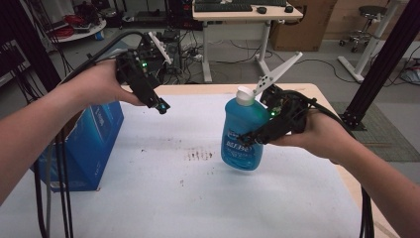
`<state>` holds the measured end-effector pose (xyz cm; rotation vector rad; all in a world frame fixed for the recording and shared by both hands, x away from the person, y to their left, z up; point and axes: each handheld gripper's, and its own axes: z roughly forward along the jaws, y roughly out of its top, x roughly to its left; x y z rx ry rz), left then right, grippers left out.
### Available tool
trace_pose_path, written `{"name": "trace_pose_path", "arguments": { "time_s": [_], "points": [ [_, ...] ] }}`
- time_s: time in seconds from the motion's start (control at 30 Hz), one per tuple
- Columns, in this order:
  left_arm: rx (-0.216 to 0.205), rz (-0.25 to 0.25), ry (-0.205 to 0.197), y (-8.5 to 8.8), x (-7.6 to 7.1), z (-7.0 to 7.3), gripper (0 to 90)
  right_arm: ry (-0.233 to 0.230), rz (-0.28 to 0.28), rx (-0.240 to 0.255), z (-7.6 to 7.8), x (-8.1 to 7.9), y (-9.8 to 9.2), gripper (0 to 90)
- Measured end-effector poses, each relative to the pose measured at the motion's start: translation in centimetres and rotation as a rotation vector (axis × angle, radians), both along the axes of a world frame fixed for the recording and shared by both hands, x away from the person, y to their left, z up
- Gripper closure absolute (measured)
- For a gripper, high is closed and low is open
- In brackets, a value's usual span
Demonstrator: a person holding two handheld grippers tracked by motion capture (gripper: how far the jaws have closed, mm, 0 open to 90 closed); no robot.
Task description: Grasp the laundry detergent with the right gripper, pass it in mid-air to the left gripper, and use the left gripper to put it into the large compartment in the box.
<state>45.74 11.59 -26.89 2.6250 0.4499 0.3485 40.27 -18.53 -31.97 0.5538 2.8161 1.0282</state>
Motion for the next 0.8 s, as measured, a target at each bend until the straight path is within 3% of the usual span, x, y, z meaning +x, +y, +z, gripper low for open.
{"name": "trace_pose_path", "arguments": {
  "time_s": [0.07, 0.17, 0.33, 0.37, 0.6, 0.7, 0.8],
  "points": [
    [-0.011, -0.01, -0.002, -0.1, -0.2, 0.4, 19.5, -0.001, 0.016, -0.002, 0.3, 0.2, 0.2, 45.3],
    [-0.057, -0.08, -0.012, -0.6, -1.1, 2.4, 19.5, -0.009, 0.074, -0.015, 1.4, 0.8, 1.2, 45.3],
    [-0.071, -0.128, -0.015, -1.1, -1.9, 4.3, 19.5, -0.012, 0.13, -0.017, 2.5, 1.3, 2.6, 45.4],
    [-0.077, -0.157, -0.013, -1.4, -2.3, 5.1, 19.5, -0.014, 0.141, -0.017, 2.7, 1.4, 2.9, 45.4],
    [-0.059, -0.246, -0.031, -2.6, -3.4, 7.3, 19.5, -0.011, 0.207, -0.006, 3.9, 1.7, 4.6, 45.5],
    [-0.047, -0.264, -0.024, -3.0, -3.7, 7.6, 19.5, -0.019, 0.23, -0.007, 4.2, 1.7, 5.3, 45.5],
    [-0.014, -0.316, -0.012, -3.8, -4.0, 7.8, 19.5, -0.016, 0.253, -0.007, 4.4, 1.6, 6.0, 45.5]
  ]
}}
